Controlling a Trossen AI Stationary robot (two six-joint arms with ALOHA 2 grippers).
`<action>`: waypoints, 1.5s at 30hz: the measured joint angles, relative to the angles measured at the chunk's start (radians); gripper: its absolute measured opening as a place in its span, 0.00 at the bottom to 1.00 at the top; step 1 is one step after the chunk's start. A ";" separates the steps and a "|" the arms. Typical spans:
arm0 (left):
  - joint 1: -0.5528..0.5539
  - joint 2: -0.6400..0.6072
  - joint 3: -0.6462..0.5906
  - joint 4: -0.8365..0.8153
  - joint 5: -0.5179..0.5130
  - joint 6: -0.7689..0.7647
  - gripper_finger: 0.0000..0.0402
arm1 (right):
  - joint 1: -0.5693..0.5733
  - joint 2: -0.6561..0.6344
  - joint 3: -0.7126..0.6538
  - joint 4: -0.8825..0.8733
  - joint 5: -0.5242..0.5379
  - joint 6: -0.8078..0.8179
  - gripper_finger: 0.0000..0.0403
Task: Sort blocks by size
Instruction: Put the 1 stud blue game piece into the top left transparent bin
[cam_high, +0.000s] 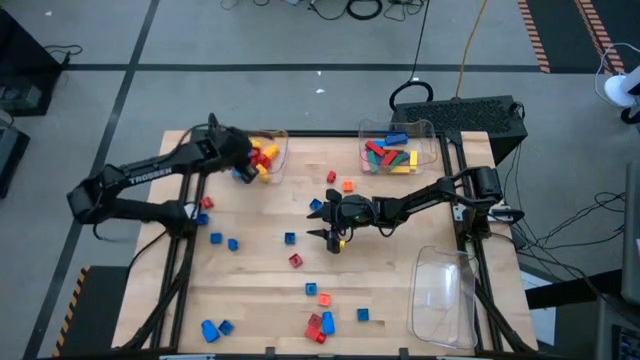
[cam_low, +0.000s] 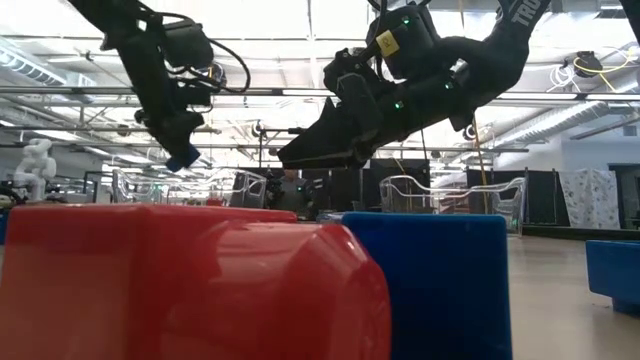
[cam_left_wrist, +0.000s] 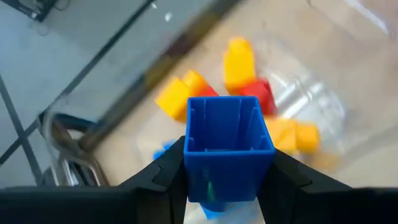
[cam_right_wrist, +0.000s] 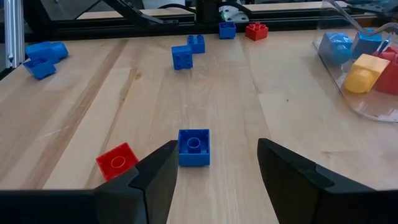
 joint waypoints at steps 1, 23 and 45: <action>0.021 0.000 0.000 0.029 0.008 0.005 0.36 | 0.000 0.000 0.000 0.000 0.000 0.000 0.52; 0.097 -0.014 0.019 0.022 0.140 -0.030 0.60 | 0.000 0.000 0.000 -0.025 0.001 0.009 0.52; -0.777 -0.187 0.134 -0.469 0.315 -0.693 0.52 | -0.001 0.000 0.000 -0.024 0.032 0.011 0.52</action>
